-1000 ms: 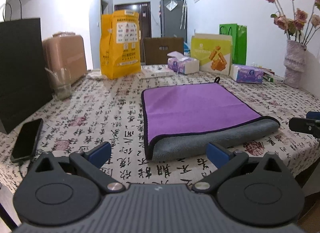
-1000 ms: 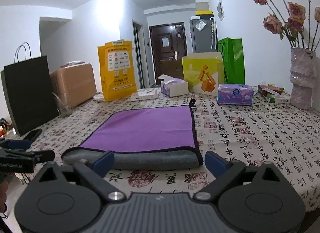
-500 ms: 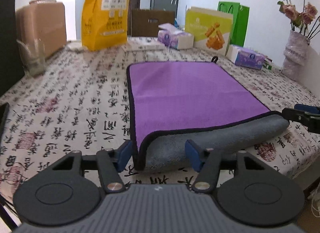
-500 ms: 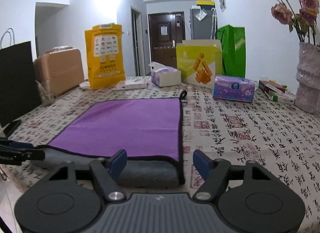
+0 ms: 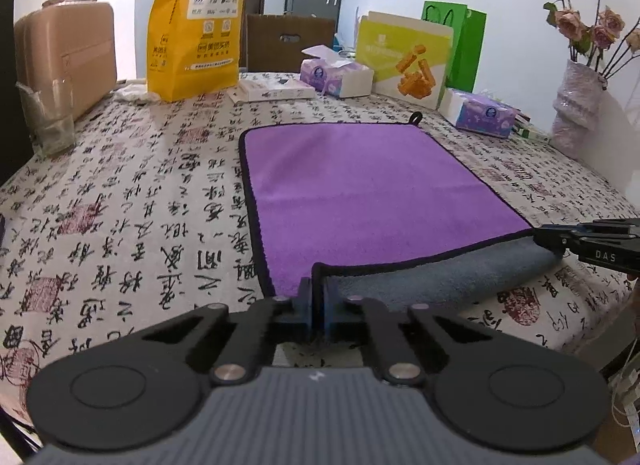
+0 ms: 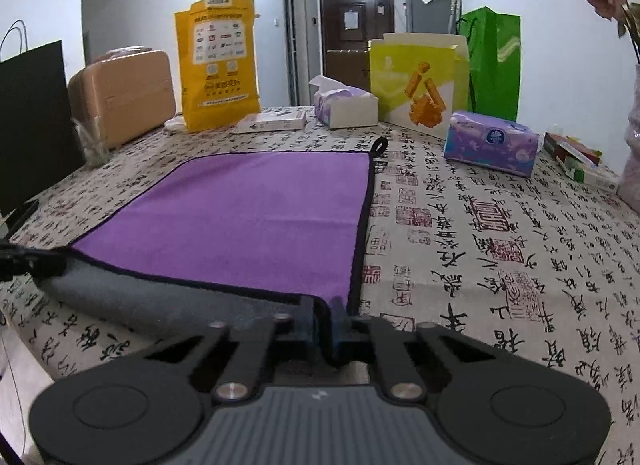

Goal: Fold towel

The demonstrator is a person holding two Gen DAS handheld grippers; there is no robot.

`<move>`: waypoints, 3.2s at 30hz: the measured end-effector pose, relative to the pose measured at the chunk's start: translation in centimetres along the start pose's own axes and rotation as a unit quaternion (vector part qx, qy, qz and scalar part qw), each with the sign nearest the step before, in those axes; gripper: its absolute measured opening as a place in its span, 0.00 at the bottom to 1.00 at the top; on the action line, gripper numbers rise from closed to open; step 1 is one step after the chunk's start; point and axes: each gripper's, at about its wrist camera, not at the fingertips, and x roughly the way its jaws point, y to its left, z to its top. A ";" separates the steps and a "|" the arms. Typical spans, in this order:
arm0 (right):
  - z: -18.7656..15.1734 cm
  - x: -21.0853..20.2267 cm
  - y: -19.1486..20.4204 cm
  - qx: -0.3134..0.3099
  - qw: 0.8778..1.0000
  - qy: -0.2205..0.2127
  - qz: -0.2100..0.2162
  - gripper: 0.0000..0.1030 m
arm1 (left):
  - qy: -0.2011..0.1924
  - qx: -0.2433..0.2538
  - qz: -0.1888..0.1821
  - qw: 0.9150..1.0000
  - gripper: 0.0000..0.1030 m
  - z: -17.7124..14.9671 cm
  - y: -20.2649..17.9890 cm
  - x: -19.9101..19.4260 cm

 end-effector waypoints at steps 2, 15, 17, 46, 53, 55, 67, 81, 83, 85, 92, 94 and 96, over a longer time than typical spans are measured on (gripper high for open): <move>0.1 -0.2 0.0 -0.003 1.000 -0.003 0.002 0.05 | -0.005 0.002 0.001 1.000 0.05 0.3 -0.1 -0.1; 2.1 0.2 -0.3 -0.018 0.999 -0.026 -0.005 0.05 | -0.028 0.001 0.018 0.999 0.05 2.6 0.5 0.7; 2.6 0.5 -0.3 -0.023 0.999 -0.028 -0.006 0.05 | -0.031 -0.001 0.019 0.999 0.05 2.9 0.7 0.9; 9.5 8.1 -1.5 -0.072 0.997 -0.037 -0.010 0.05 | -0.046 0.019 0.043 0.998 0.05 10.7 2.8 8.2; 10.9 10.8 -2.4 -0.071 0.997 -0.028 -0.011 0.05 | -0.042 0.025 0.043 0.998 0.05 12.2 3.3 10.7; 11.3 11.3 -2.6 -0.072 0.997 -0.026 -0.011 0.05 | -0.040 0.024 0.044 0.998 0.05 12.7 3.6 11.5; 14.6 15.8 -3.1 -0.088 0.996 -0.020 -0.016 0.05 | -0.032 0.040 0.054 0.997 0.05 15.7 4.8 15.8; 16.1 21.2 -4.0 -0.083 0.996 0.005 -0.020 0.05 | 0.006 0.028 0.050 0.998 0.05 17.5 6.7 21.6; 16.1 21.7 -4.1 -0.084 0.996 0.008 -0.020 0.05 | 0.012 0.024 0.050 0.998 0.05 17.5 7.0 22.1; 16.2 22.2 -4.2 -0.082 0.996 0.011 -0.020 0.05 | 0.016 0.022 0.048 0.998 0.05 17.5 7.2 22.5; 16.1 23.3 -5.1 -0.054 0.998 0.016 -0.025 0.14 | 0.024 0.022 0.057 0.998 0.25 17.6 7.6 22.9; 16.3 23.1 -5.4 -0.046 0.999 0.015 -0.021 0.21 | 0.029 0.017 0.065 0.997 0.43 17.7 8.0 22.8; 16.4 22.8 -5.6 -0.040 0.999 0.013 -0.026 0.31 | 0.037 0.007 0.069 0.997 0.59 17.8 8.4 22.7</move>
